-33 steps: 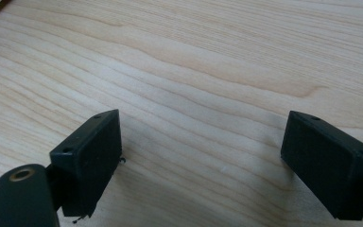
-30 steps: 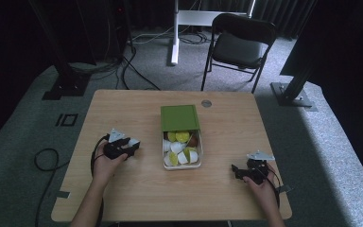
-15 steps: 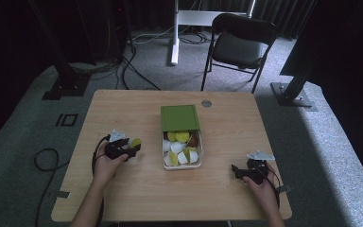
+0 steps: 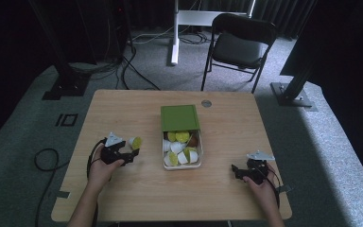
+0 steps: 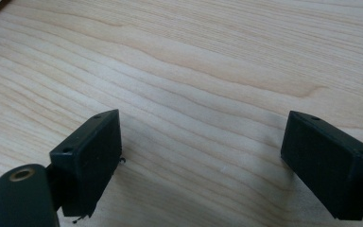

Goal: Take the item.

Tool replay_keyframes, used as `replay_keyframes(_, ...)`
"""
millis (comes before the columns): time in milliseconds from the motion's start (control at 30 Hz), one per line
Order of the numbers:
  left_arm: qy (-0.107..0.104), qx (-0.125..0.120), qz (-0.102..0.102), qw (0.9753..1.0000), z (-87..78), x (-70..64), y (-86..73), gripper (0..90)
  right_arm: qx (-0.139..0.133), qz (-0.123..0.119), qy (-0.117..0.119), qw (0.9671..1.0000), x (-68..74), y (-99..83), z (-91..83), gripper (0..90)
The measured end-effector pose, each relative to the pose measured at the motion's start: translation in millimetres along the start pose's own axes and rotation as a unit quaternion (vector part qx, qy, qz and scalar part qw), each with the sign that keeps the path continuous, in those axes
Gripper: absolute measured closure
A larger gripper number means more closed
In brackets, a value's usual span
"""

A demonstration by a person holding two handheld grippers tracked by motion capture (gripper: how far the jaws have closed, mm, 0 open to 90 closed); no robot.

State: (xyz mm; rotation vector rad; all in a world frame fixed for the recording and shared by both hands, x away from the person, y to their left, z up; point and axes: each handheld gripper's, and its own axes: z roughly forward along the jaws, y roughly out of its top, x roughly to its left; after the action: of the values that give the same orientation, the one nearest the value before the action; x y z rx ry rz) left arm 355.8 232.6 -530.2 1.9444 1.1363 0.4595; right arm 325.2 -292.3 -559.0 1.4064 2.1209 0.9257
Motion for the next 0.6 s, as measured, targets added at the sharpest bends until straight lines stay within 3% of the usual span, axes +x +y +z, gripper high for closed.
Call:
replay_keyframes(300,-0.018,-0.009,0.031,0.9993,-28.7,-8.2,-16.5,20.3,0.000,-0.001,0.000,1.0000,-0.2,-0.1,0.0,12.9)
replay_keyframes(467,-0.017,-0.007,0.035,0.9992,-43.1,-9.7,-28.3,18.7,0.000,-0.001,0.000,1.0000,-0.2,0.0,0.0,12.9)
replay_keyframes(600,-0.019,-0.002,0.050,0.9986,-52.0,-8.1,-36.8,18.6,0.000,-0.002,0.000,1.0000,-0.2,0.0,0.0,12.9)
